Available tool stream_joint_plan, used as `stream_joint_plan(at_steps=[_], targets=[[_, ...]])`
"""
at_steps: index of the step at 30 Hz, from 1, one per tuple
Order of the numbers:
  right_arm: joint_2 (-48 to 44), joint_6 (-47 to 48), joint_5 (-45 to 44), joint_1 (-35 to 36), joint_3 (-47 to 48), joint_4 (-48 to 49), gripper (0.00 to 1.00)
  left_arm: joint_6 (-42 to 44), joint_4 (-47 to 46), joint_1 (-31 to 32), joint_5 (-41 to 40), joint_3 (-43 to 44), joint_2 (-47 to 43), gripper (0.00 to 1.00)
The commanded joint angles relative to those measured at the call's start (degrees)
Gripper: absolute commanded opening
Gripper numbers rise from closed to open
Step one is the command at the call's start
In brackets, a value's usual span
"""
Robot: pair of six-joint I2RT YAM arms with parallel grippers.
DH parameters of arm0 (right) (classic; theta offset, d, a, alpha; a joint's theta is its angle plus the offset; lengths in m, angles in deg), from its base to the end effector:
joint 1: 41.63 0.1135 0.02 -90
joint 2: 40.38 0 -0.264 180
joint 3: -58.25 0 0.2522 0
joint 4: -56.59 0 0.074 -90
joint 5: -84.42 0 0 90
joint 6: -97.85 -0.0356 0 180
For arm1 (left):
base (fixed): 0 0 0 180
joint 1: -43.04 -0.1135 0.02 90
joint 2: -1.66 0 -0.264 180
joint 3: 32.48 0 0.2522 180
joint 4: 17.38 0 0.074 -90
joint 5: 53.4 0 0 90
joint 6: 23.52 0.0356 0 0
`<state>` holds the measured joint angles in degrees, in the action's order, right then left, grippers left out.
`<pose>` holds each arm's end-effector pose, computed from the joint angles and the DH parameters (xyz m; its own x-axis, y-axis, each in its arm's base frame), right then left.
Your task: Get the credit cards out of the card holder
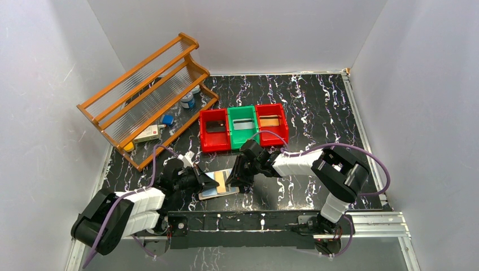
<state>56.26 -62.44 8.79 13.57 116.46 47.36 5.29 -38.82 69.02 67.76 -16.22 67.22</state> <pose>0.1760 0.2688 0.1388 -0.9809 0.1865 -0.0545 0.0967 0.7116 0.6959 0.1426 -0.0900 0.1138 -0.8912 -0.3998 -0.2142 0.0107 0.4535 -0.8912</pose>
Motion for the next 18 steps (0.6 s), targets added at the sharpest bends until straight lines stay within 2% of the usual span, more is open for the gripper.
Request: stream_joint_plan(at_steps=[1,7,18], targets=[[2.51,0.77,-3.20,0.23,-1.83,-3.34,0.39,2.78,3.55,0.39,2.56,1.80,-2.83,0.00],[2.58,0.76,-3.47,0.09,-1.73,-3.92,0.39,5.19,9.13,0.39,1.38,1.77,-5.32,0.00],[2.76,0.76,-3.12,0.15,-1.55,-3.74,0.38,4.96,7.07,0.30,3.33,1.73,-4.90,0.13]])
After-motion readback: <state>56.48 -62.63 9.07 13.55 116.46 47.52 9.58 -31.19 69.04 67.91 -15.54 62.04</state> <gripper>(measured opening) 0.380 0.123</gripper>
